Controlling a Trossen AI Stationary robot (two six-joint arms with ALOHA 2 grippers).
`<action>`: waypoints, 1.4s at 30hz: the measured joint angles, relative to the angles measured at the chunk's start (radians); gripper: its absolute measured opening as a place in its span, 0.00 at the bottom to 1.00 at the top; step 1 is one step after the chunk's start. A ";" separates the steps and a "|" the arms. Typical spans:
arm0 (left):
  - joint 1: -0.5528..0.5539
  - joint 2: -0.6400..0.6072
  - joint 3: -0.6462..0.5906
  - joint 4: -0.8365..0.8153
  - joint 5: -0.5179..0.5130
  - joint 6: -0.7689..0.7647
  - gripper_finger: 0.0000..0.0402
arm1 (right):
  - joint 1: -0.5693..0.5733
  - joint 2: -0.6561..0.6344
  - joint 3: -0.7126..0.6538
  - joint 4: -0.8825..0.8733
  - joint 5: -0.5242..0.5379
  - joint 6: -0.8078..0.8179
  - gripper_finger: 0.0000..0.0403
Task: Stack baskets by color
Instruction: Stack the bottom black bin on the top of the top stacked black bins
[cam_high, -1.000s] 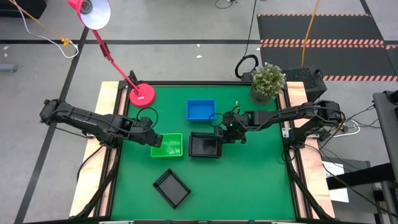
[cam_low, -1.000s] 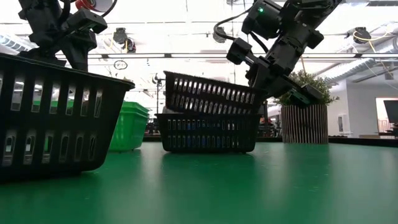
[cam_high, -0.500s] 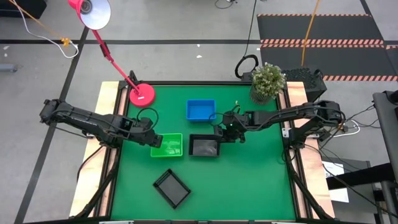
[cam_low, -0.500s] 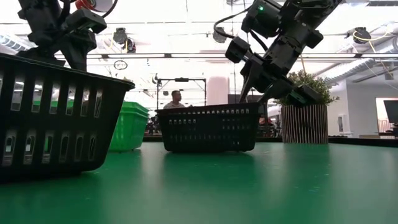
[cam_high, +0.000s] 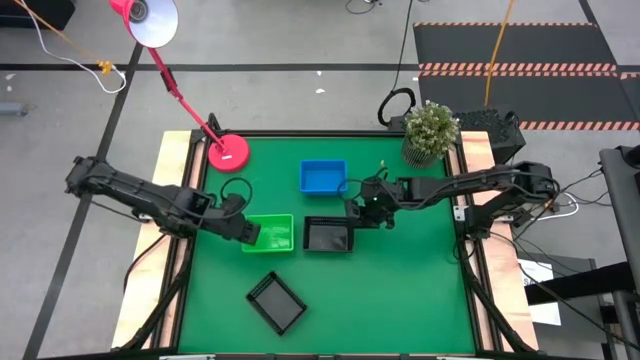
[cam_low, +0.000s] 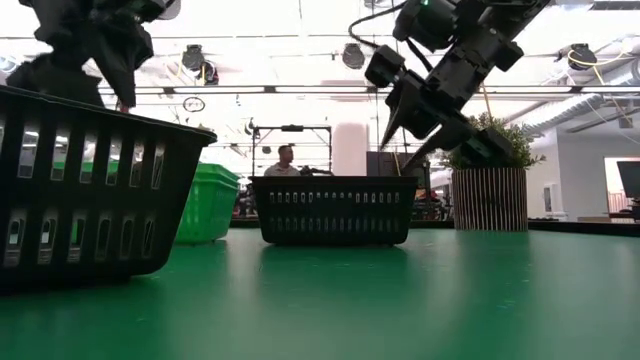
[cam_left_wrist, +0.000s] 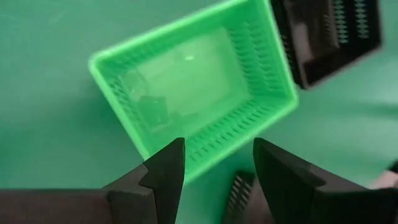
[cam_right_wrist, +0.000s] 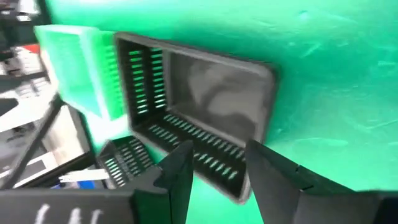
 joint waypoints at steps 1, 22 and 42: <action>-0.012 0.000 0.009 0.000 0.000 -0.002 0.48 | 0.000 -0.007 0.001 0.008 -0.001 -0.001 0.35; -0.313 0.193 0.053 0.210 0.099 -0.232 0.48 | -0.004 -0.204 0.001 -0.017 -0.078 -0.294 0.35; -0.303 0.443 0.052 0.245 0.151 -0.163 0.47 | -0.004 -0.288 0.001 -0.102 -0.079 -0.399 0.35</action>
